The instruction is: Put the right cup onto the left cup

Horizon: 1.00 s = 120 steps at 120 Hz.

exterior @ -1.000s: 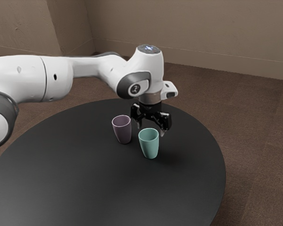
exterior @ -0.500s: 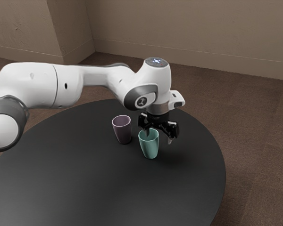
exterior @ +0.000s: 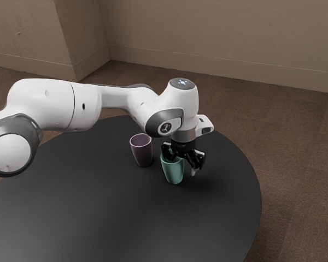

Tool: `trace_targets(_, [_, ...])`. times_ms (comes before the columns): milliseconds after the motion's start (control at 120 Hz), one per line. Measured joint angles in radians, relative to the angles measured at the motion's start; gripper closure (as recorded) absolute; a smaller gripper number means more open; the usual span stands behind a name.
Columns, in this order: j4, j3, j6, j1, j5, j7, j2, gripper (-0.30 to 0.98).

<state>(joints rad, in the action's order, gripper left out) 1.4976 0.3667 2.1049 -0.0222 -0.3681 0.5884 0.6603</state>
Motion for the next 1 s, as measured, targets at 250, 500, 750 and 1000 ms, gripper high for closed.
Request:
trace_targets(250, [0.000, -0.002, -0.002, -0.001, 0.000, 0.009, -0.007, 0.63])
trace_targets(500, [0.000, -0.003, -0.006, -0.001, -0.002, 0.016, -0.007, 0.75])
trace_targets(750, [0.004, -0.003, -0.033, -0.002, -0.005, 0.021, -0.053, 0.77])
trace_targets(1000, [0.008, -0.003, -0.122, -0.001, -0.003, 0.025, -0.176, 0.77])
